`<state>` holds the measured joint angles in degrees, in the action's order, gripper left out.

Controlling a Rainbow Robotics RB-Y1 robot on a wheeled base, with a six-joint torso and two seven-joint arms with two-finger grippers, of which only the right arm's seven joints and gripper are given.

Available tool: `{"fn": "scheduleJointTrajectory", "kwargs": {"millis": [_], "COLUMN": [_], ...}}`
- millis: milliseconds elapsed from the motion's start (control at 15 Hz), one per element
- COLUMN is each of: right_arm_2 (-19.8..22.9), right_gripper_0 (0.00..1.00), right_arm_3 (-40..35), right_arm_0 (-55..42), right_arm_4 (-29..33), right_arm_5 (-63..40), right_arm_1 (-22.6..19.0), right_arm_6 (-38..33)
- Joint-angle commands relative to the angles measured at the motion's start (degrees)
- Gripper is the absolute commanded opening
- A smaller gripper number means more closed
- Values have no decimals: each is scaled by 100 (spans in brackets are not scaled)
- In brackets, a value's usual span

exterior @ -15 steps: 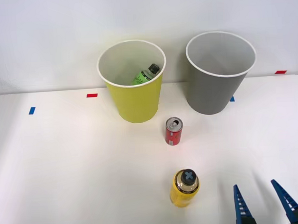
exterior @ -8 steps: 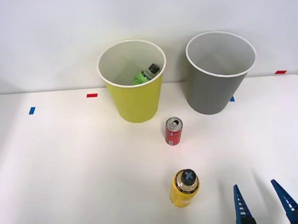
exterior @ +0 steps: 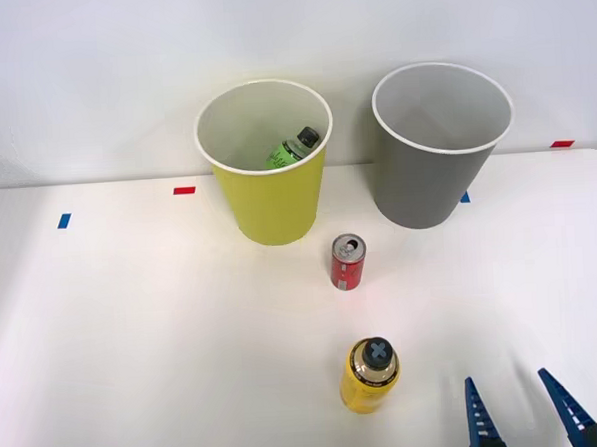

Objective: Put cans in the gray bin, plastic bottles in the light green bin

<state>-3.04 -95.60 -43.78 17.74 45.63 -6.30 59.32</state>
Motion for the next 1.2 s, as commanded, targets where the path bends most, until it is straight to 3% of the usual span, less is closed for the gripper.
{"fn": "scheduleJointTrajectory", "kwargs": {"millis": [67, 600, 1000, 1200], "right_arm_2": [40, -1287, -1946, -2456], "right_gripper_0": [100, 100, 100, 100], "right_arm_3": [24, -46, -38, -38], "right_arm_0": [89, 528, 695, 836], "right_arm_4": [-25, -975, -1265, -1774], "right_arm_5": [342, 869, 1537, 1660], "right_arm_1": [-301, -2604, -3439, -3668], "right_arm_6": [71, 273, 660, 1749]}}
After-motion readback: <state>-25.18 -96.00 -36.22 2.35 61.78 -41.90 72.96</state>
